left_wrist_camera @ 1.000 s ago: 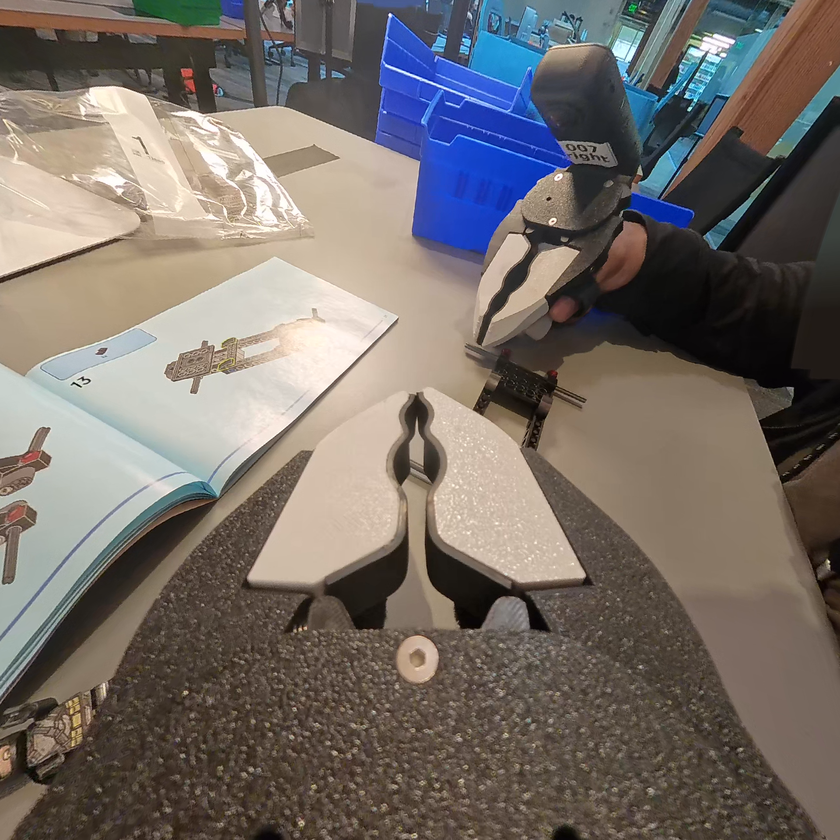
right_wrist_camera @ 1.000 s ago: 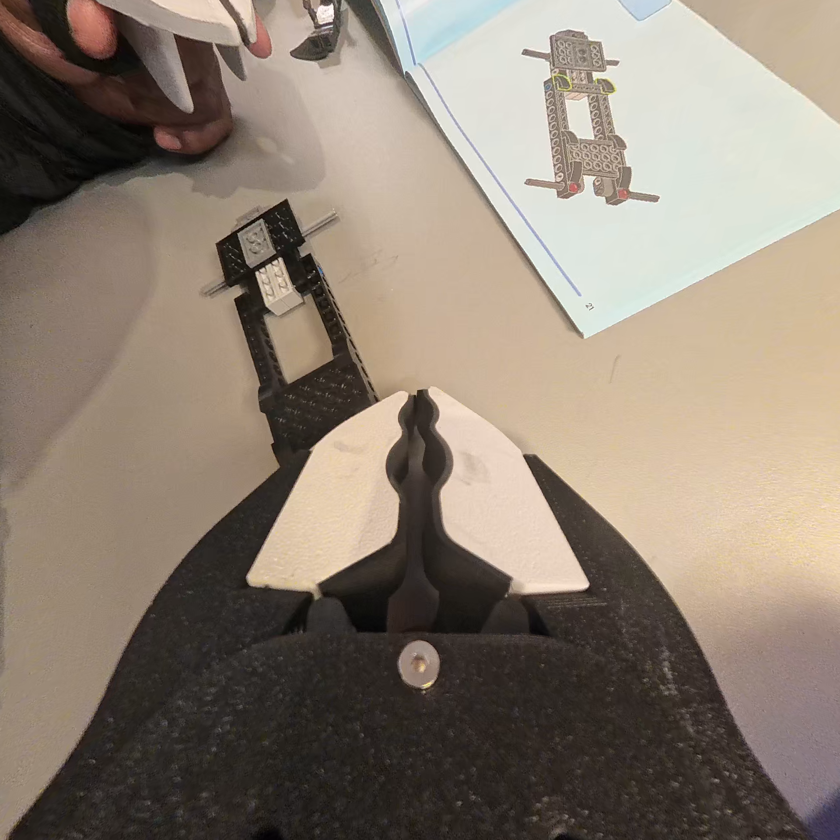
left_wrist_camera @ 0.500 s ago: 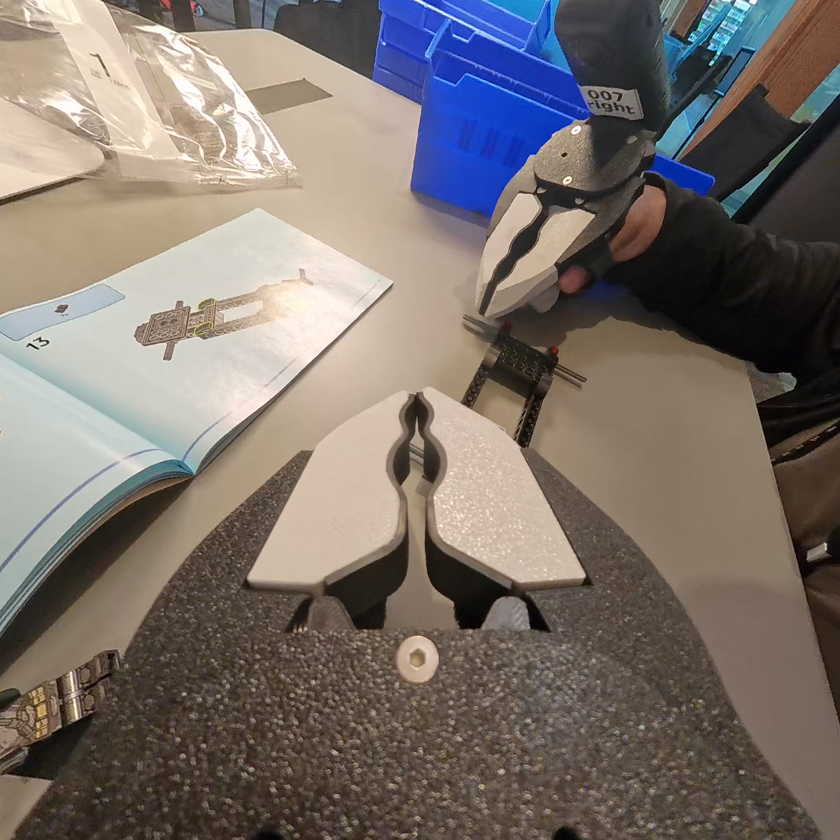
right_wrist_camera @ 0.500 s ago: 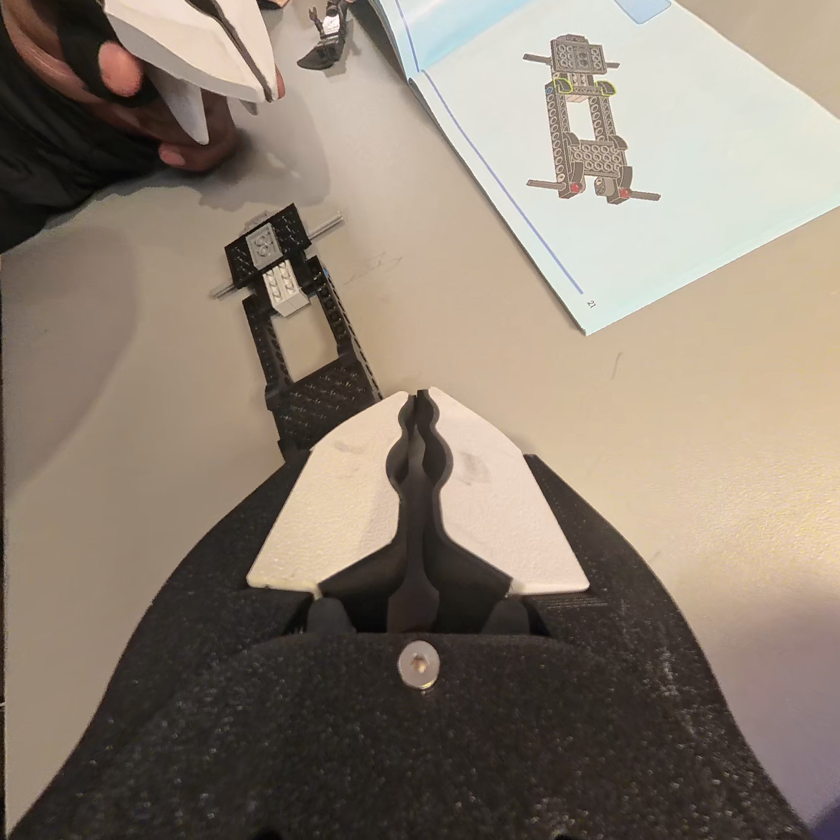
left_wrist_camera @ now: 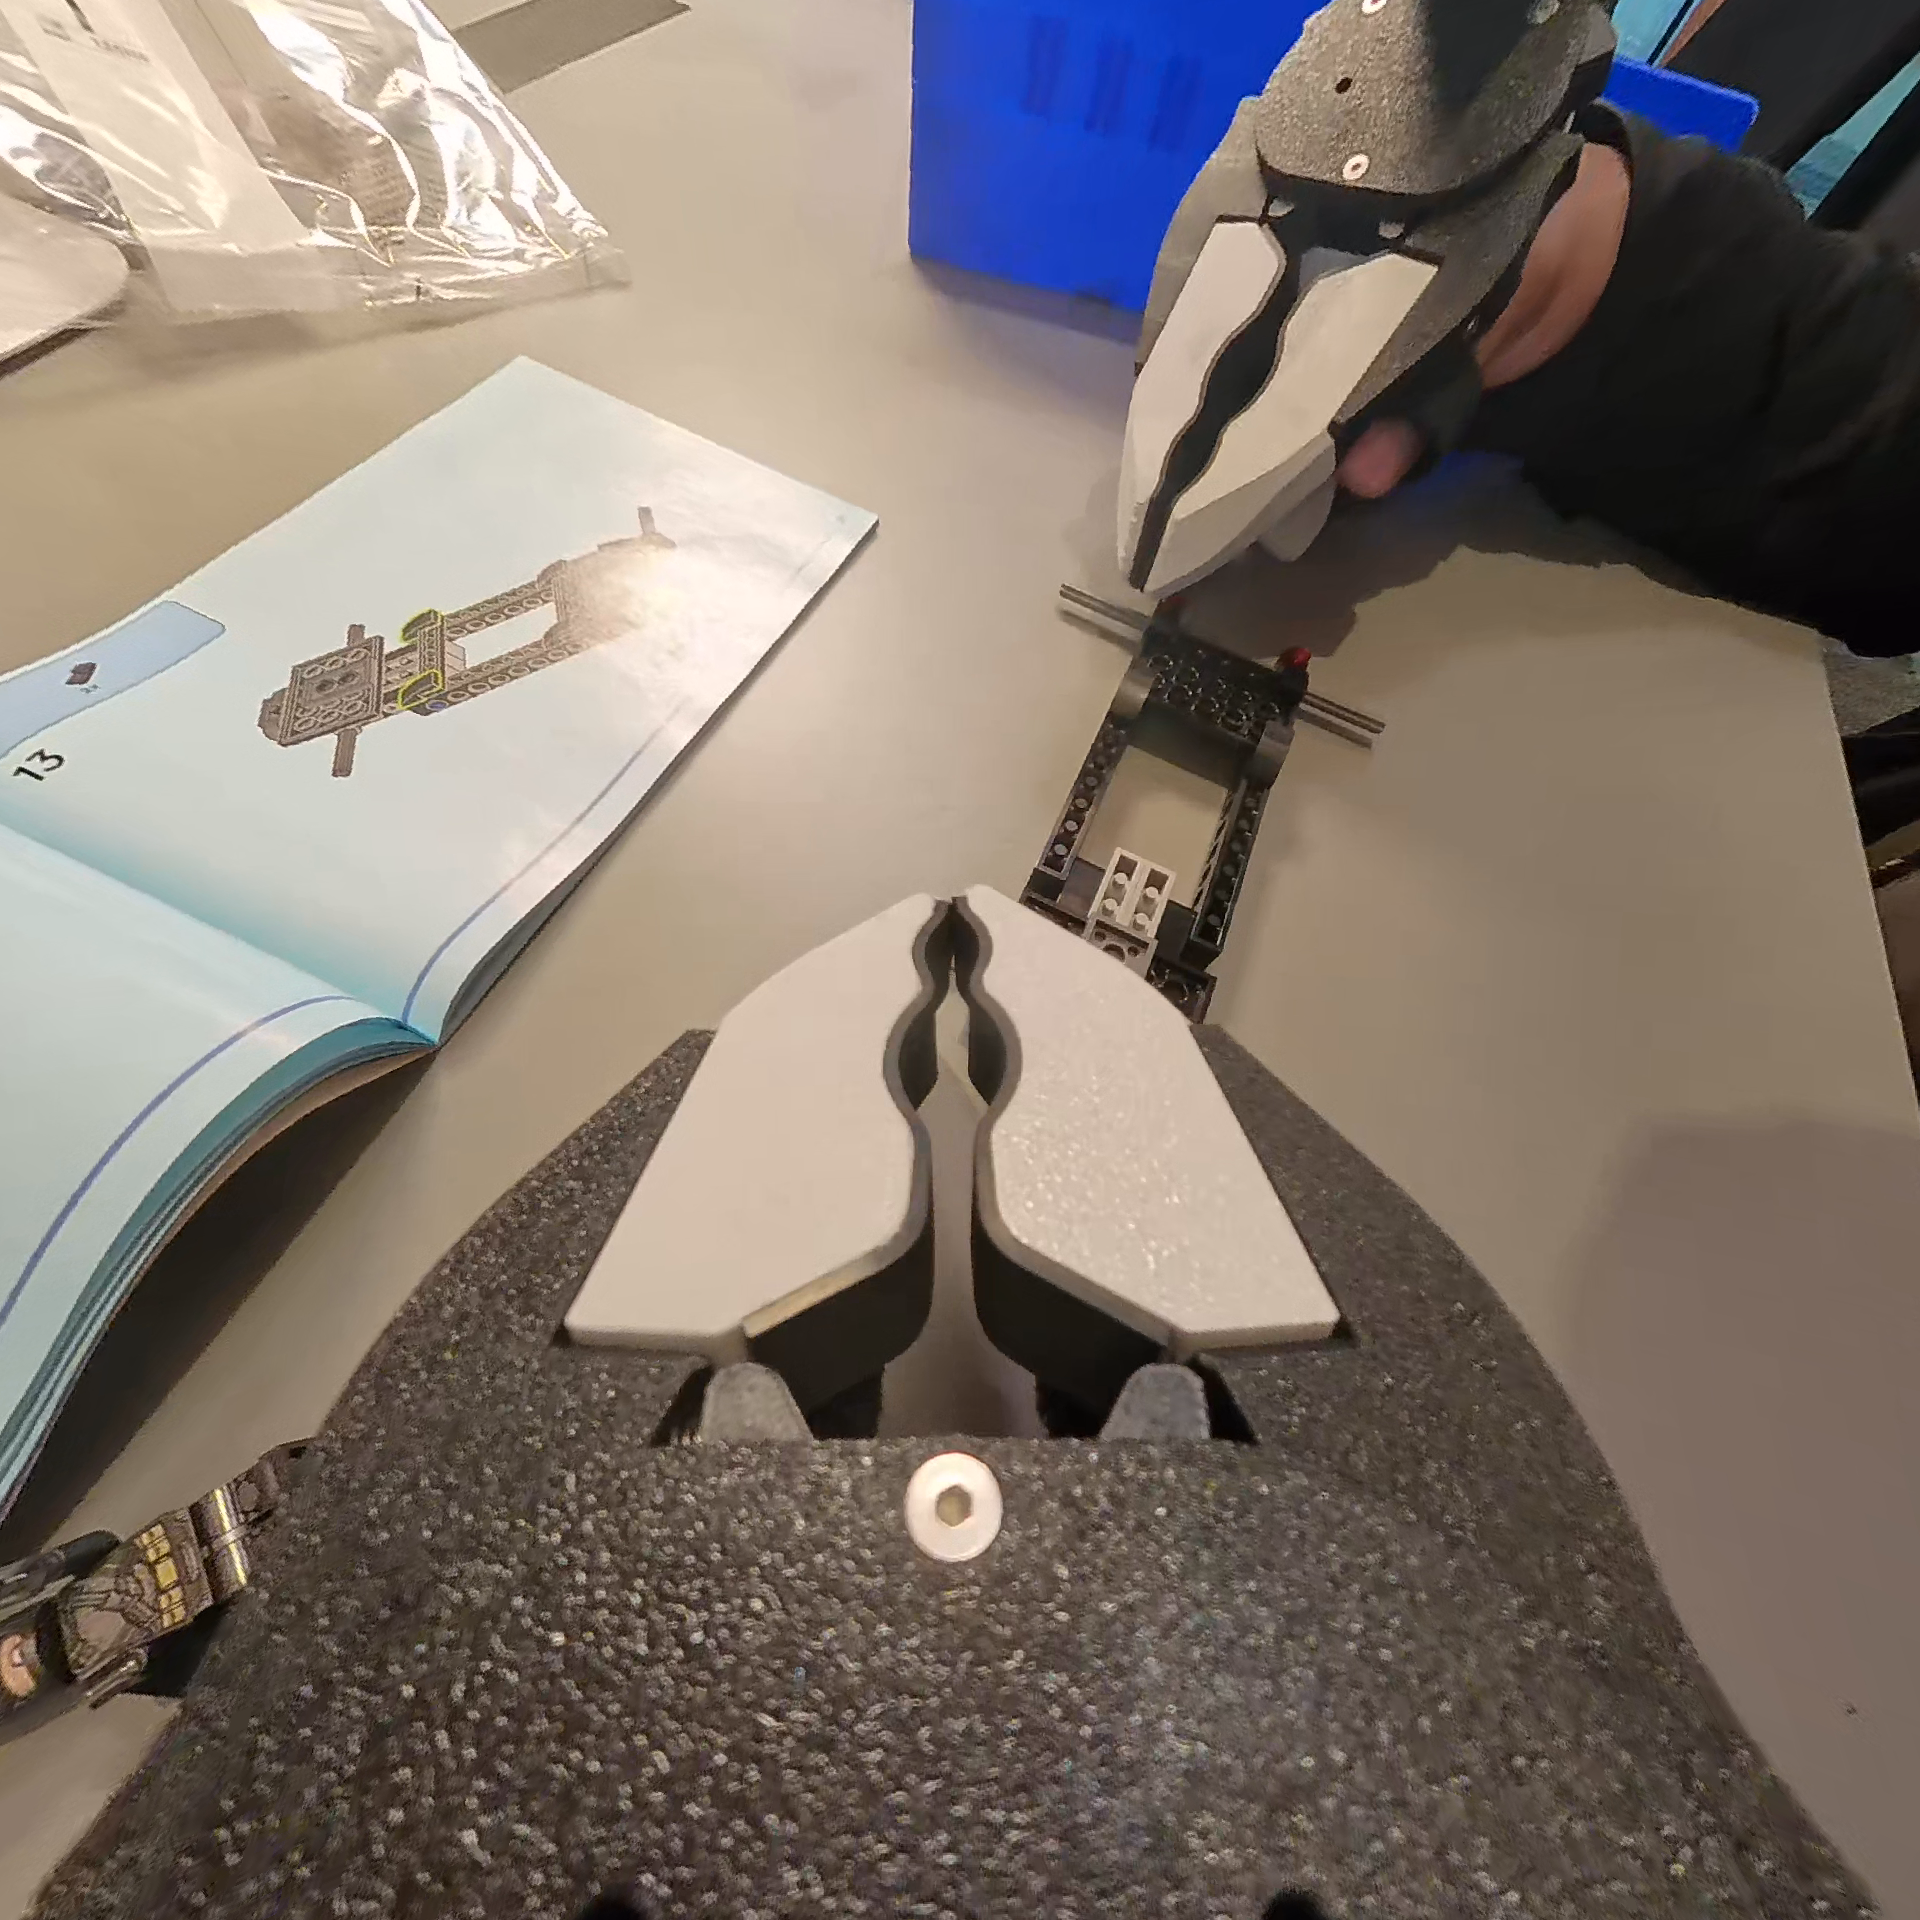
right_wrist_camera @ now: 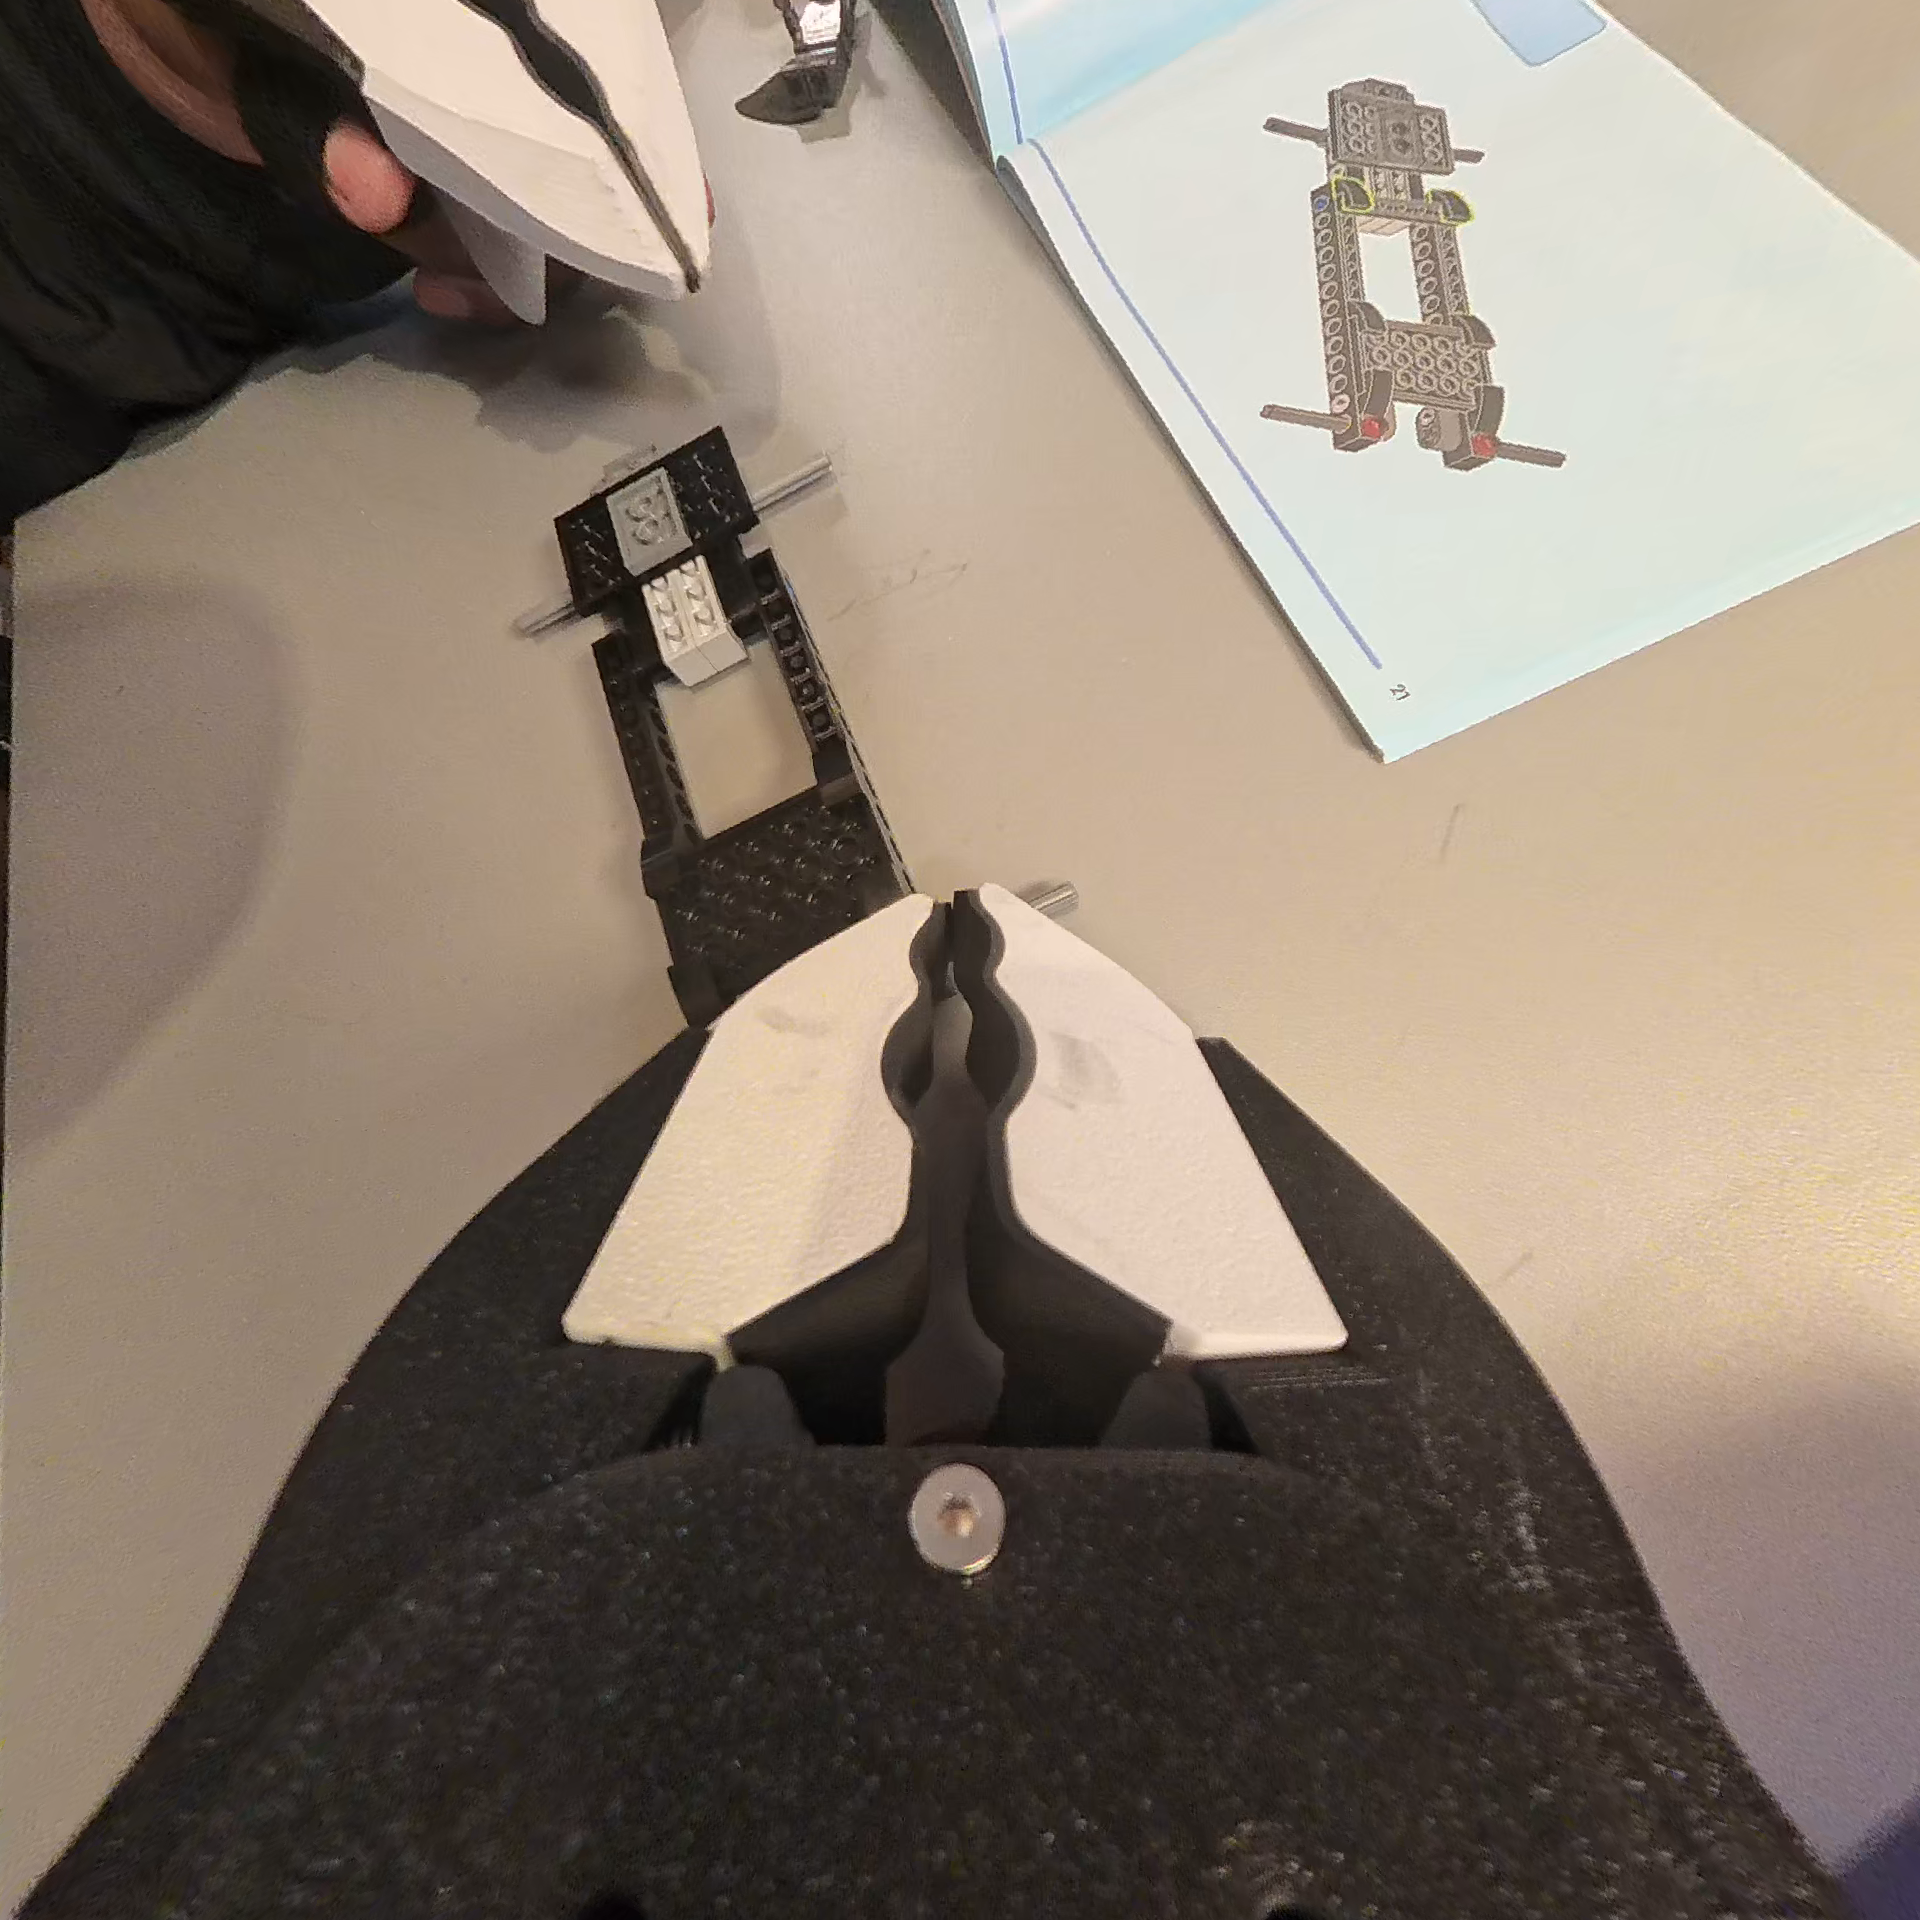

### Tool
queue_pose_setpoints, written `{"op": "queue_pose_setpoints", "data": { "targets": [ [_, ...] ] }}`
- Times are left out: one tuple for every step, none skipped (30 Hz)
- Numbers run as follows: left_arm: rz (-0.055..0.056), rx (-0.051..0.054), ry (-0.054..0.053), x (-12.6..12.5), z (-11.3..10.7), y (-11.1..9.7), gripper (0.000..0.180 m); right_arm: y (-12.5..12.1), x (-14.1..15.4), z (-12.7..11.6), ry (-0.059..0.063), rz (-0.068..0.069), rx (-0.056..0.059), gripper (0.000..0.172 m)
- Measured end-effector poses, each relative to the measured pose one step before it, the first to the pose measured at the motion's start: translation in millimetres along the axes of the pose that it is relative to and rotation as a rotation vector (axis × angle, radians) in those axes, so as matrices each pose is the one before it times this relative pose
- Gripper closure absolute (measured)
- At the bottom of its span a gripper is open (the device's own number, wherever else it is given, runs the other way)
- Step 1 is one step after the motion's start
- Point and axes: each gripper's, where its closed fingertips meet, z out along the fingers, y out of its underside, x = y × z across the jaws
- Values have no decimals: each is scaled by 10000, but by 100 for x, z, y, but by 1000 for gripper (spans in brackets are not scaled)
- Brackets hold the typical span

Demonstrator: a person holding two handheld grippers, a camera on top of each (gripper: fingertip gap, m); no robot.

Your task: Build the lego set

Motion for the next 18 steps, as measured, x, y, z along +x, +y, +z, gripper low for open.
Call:
{"op": "queue_pose_setpoints", "data": {
  "targets": [
    [-3,-28,-34,-30,11,44,180,0,5,0,5,3,0,171],
    [-3,-41,-27,-18,27,59,180,3,13,6,2,8,0,171],
    [4,-37,-24,-19,33,39,180,-8,17,0,0,13,0,171],
    [10,-33,-10,-5,35,35,180,3,18,-2,-2,16,3,171],
    [12,-31,-5,12,31,37,180,-8,9,-6,-6,17,6,171],
    [12,-29,3,15,22,39,180,-7,4,-7,-10,17,5,171],
    [-3,-47,15,41,11,85,180,3,10,-2,-8,16,3,171],
    [-34,-66,-11,-25,3,119,180,-4,7,-5,-4,12,1,171],
    [-83,-140,-59,-120,8,236,180,6,4,5,-5,7,-2,171],
    [-110,-188,-29,-112,5,337,180,4,-14,-2,-11,1,-3,171],
    [-103,-157,30,-46,-32,297,180,0,-21,0,-20,-6,0,171],
    [-101,-80,28,-51,-102,209,180,0,-31,0,-24,-1,0,171],
    [-114,-36,21,-79,-121,143,180,8,-9,-1,-19,11,-2,171],
    [-126,-40,21,-92,-121,138,180,-1,3,1,-17,17,1,171],
    [-118,-53,48,-93,-93,143,180,-10,-20,-2,-25,12,6,171],
    [-124,22,55,-86,-88,-1,180,-3,-17,-12,-25,12,7,171],
    [-120,89,83,-28,-86,-103,180,-3,13,-3,-15,19,4,171],
    [-108,66,72,-36,-87,-59,180,-3,6,2,-14,19,2,171]
  ]
}}
